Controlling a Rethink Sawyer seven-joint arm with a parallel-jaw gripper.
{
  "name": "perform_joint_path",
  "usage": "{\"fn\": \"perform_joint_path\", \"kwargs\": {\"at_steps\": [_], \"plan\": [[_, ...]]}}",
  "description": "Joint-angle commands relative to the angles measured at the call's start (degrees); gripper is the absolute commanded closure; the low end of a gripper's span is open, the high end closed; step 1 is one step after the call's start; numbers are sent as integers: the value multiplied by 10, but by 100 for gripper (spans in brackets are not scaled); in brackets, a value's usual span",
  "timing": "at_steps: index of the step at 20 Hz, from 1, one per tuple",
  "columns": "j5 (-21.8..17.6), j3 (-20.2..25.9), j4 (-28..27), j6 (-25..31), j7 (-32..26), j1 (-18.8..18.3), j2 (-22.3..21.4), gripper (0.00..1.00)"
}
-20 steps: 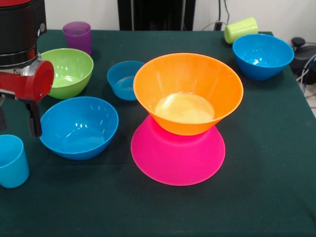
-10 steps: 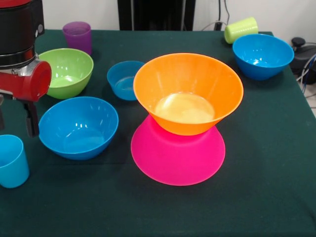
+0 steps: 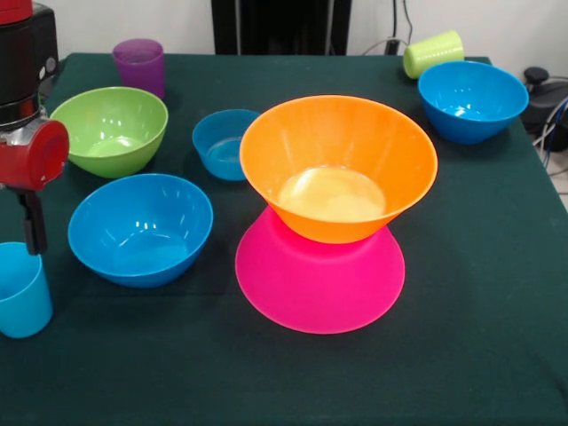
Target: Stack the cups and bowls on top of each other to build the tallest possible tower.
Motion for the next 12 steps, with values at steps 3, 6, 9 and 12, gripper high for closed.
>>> {"fn": "perform_joint_path", "kwargs": {"at_steps": [3,6,9,12], "plan": [[-31,-3,61,-29,-149,-1,39,0],[-15,10,63,-16,-162,-11,47,0],[-6,14,60,0,-161,-12,46,0],[-4,16,60,3,-160,-12,47,0]]}}
